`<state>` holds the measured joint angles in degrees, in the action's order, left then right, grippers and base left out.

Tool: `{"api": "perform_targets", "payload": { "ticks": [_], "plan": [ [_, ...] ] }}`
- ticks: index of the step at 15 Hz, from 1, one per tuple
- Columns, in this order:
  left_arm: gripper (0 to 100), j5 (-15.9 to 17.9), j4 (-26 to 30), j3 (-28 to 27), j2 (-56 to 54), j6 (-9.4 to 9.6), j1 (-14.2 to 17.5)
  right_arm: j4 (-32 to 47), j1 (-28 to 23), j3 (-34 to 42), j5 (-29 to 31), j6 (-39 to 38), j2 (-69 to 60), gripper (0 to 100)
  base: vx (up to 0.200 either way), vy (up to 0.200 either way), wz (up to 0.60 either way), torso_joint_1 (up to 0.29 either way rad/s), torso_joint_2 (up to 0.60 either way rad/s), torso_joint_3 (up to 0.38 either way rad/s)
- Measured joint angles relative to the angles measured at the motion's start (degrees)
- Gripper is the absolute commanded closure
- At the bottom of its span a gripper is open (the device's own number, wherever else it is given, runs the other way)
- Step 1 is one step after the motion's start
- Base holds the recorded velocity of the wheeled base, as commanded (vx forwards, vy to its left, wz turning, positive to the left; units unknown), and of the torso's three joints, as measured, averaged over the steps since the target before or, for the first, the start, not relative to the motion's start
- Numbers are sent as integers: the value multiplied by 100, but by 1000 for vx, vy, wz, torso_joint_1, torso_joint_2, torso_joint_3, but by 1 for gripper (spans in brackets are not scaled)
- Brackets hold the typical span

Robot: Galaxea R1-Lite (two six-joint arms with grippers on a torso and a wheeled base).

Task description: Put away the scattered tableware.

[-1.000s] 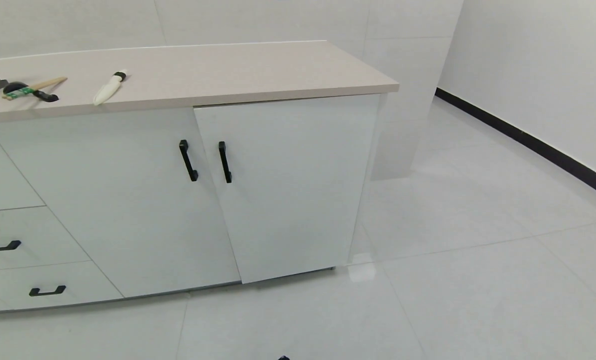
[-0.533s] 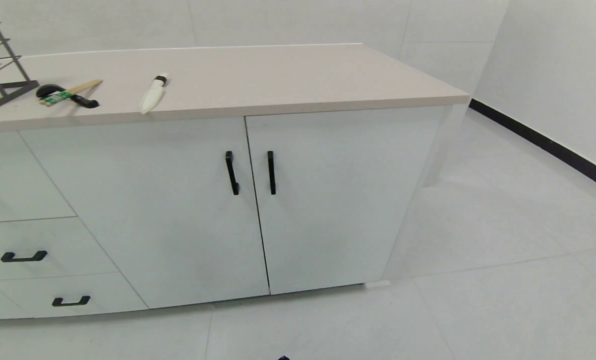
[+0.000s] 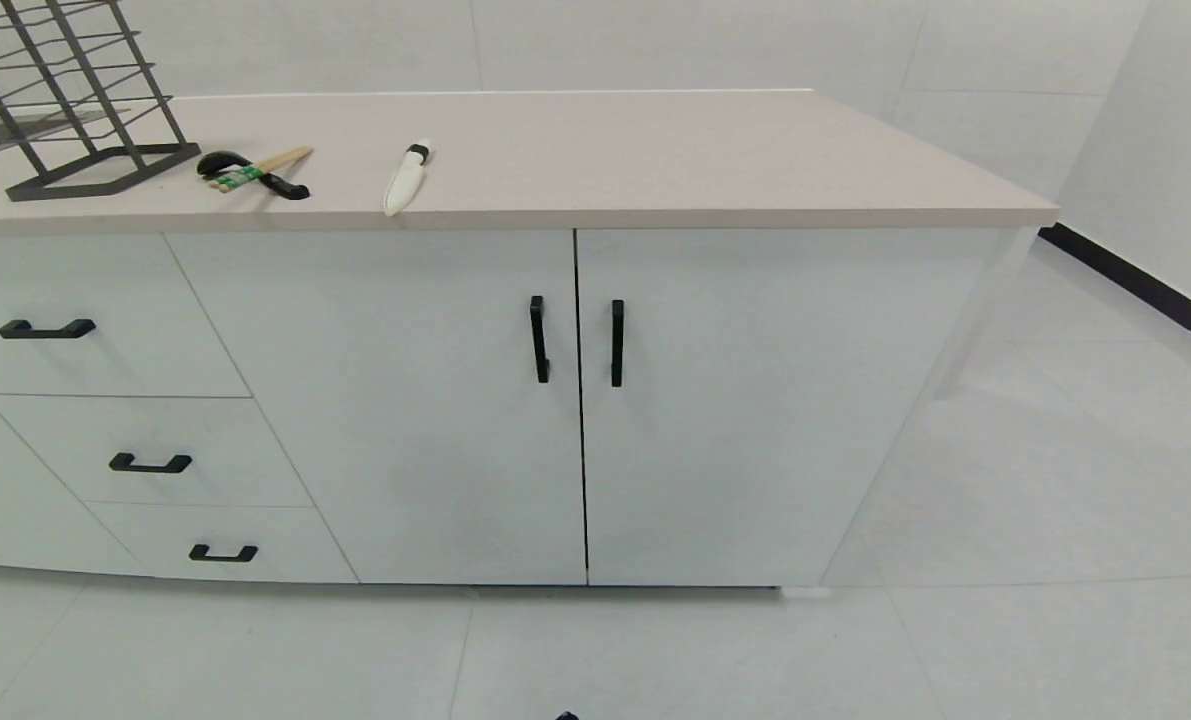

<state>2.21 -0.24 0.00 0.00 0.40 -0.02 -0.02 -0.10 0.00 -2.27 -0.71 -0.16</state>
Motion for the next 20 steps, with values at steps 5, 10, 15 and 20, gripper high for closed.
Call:
{"api": "perform_targets", "payload": {
  "ticks": [5, 10, 15, 20],
  "plan": [
    [0, 2, -9, 0, 0, 4, 2, 12, 0, 0, 2, 0, 2, 100, 0, 0, 0, 0, 0, 0],
    [0, 0, -2, 0, 0, 6, 2, 5, -1, 0, 9, 2, 5, 100, 0, 40, 0, 0, 1, 0],
    [0, -2, 6, 0, 0, 4, 0, 2, -1, 0, 6, 2, 5, 100, 0, 200, 0, 1, 5, 4],
    [0, -2, -7, -2, 0, 4, 2, 10, -4, 0, 11, 0, 6, 100, 0, 0, 0, 0, 0, 0]
  ]
}}
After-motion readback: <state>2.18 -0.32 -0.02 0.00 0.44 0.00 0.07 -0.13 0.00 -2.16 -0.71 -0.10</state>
